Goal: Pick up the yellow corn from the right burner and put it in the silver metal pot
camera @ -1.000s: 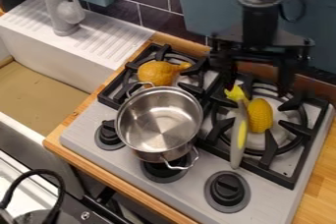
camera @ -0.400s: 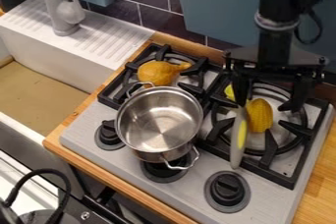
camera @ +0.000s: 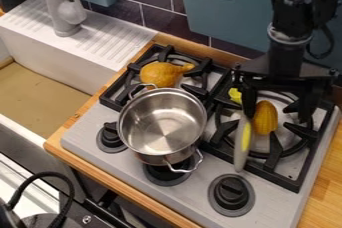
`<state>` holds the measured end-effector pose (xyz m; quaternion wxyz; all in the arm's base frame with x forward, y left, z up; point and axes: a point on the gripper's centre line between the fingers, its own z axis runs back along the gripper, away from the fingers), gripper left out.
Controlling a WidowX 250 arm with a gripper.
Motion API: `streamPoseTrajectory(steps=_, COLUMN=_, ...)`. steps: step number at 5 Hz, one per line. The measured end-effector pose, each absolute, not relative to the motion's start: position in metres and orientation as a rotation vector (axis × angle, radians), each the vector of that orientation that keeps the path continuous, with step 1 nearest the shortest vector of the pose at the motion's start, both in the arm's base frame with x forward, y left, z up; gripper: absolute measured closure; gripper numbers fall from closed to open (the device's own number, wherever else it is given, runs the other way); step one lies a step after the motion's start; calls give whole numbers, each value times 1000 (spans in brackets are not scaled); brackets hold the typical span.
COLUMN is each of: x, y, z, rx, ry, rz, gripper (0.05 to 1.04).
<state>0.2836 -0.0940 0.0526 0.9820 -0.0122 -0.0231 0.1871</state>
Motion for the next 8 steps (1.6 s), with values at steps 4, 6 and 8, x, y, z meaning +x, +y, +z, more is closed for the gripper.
streamPoseTrajectory(steps=4, x=291, y=-93, z=42, rx=43, ry=-87, rz=487, gripper=85)
streamPoseTrajectory(steps=6, x=292, y=-92, z=34, rx=113, ry=-98, rz=512, gripper=100)
streamPoseTrajectory(steps=8, x=291, y=-89, z=34, rx=128, ry=-96, rz=502, gripper=280)
